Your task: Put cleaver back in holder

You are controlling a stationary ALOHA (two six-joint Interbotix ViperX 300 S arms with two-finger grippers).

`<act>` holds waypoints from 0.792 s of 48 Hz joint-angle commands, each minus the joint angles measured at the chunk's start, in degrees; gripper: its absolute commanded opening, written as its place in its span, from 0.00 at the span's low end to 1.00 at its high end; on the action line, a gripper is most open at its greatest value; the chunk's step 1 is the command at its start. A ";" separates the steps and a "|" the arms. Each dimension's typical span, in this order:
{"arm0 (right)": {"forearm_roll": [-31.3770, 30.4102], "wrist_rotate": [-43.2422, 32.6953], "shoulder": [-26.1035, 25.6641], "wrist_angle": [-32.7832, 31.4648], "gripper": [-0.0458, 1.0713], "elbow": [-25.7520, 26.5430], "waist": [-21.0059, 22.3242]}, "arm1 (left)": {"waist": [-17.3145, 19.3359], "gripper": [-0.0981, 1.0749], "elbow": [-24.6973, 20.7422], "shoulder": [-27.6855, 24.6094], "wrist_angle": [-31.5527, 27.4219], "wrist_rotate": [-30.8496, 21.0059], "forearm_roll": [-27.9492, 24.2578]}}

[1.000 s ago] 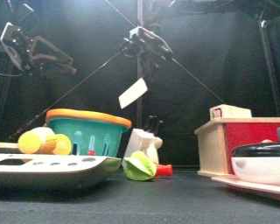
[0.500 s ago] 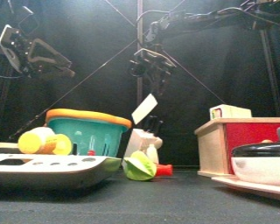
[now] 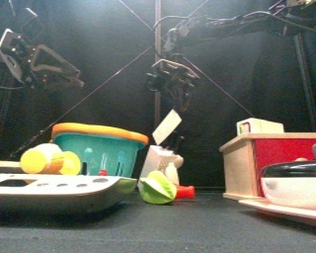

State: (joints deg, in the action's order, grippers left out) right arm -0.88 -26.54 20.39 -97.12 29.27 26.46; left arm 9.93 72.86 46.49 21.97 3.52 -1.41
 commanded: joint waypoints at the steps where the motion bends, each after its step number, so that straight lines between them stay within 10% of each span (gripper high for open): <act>1: -0.09 0.18 -1.23 -0.09 0.51 1.14 0.35 | 0.00 0.80 -0.88 -0.09 0.18 -0.09 0.00; 38: 0.00 0.26 -0.79 -0.26 0.51 -0.97 0.44 | 0.00 0.80 -0.79 -0.09 0.18 -0.09 0.09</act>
State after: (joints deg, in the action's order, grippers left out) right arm -0.97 -26.37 21.01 -97.47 28.04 26.63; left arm 9.93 72.86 46.49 21.97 3.52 -1.32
